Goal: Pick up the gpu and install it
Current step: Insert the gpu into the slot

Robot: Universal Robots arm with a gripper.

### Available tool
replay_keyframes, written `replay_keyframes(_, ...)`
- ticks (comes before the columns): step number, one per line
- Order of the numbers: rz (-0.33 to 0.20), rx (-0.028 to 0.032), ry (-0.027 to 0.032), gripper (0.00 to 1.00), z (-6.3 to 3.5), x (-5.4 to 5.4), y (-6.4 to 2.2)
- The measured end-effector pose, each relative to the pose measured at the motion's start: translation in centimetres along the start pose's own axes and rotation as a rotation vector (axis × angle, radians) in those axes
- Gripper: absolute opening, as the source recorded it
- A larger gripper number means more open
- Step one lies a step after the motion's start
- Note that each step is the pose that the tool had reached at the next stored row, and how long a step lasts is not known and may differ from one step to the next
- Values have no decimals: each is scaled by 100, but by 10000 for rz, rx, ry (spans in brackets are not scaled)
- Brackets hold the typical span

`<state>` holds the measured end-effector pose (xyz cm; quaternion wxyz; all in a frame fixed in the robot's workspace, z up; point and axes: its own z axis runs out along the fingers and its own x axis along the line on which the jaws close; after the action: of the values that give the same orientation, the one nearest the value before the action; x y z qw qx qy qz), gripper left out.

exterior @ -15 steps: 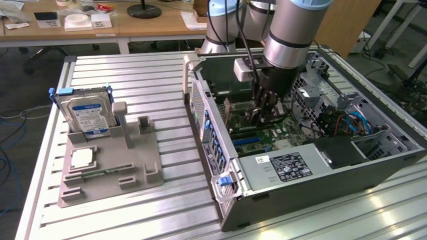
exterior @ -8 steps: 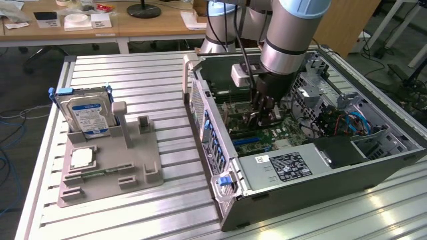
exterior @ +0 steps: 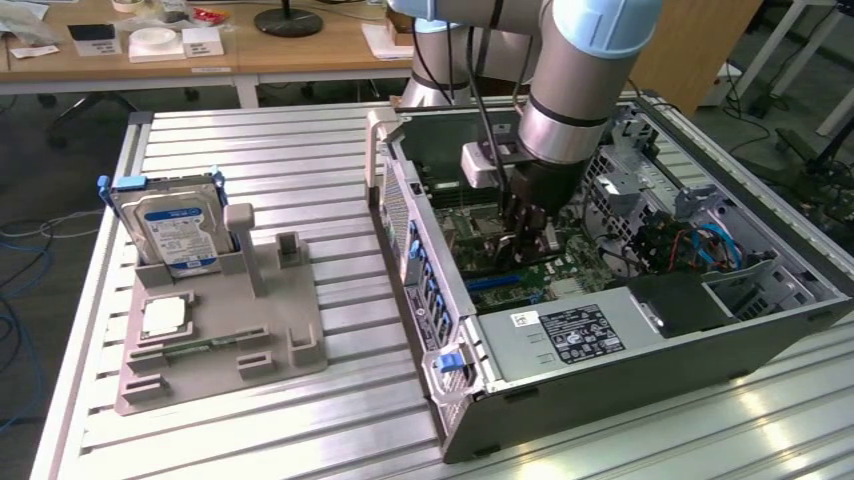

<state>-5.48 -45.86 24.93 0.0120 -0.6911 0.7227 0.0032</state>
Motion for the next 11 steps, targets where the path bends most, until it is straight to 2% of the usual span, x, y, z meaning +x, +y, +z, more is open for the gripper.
replay_keyframes(9, -8, 0, -11, 28, 23, 5, 12)
replay_keyframes(11, -7, -1, -35, 28, 42, 22, 11)
